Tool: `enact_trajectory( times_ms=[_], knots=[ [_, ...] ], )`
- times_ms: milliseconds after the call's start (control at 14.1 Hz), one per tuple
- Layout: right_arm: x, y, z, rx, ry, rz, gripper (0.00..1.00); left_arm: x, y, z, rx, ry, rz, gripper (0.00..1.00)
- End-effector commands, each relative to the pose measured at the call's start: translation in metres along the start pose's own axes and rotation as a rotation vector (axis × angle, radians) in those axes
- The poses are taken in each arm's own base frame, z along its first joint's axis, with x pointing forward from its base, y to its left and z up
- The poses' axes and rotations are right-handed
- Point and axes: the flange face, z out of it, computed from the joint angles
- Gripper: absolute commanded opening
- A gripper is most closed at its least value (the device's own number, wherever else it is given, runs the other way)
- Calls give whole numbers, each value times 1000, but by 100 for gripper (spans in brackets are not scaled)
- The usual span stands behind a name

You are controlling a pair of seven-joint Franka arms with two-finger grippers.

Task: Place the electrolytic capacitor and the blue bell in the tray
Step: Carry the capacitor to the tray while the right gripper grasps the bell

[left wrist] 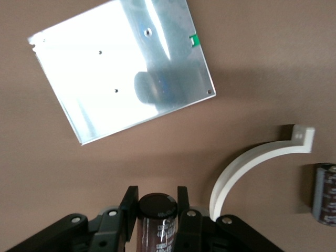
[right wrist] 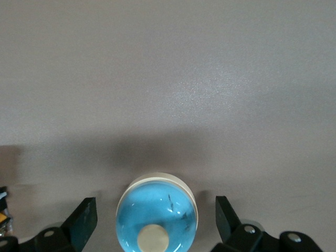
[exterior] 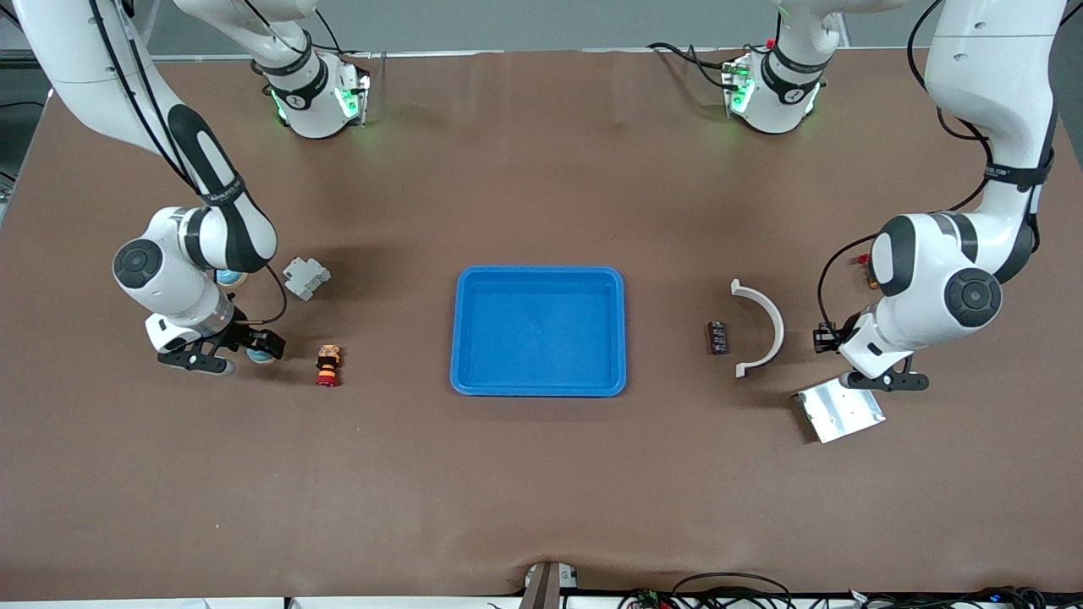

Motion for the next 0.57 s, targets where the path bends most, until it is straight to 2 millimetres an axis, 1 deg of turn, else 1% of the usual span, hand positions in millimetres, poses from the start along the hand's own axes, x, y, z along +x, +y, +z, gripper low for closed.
enact_trajectory(
  times_ms=[0,71,142,354,425,495],
  knots=[
    [0,2,3,7,10,15,100,-1,26,-34,-9,32,-57,9],
    [0,2,3,7,9,17,100,1,40,-43,-18,25,-89,9],
    [-1,1,5,7,6,17,100,6,52,-58,-22,14,-132,9],
    [-1,1,5,7,7,17,100,15,104,-112,-36,-56,-246,9],
    [-2,-1,6,8,6,17,93,14,124,-127,-52,-64,-297,9],
    [-2,-1,6,8,6,19,77,13,145,-137,-75,-65,-347,9]
  ],
)
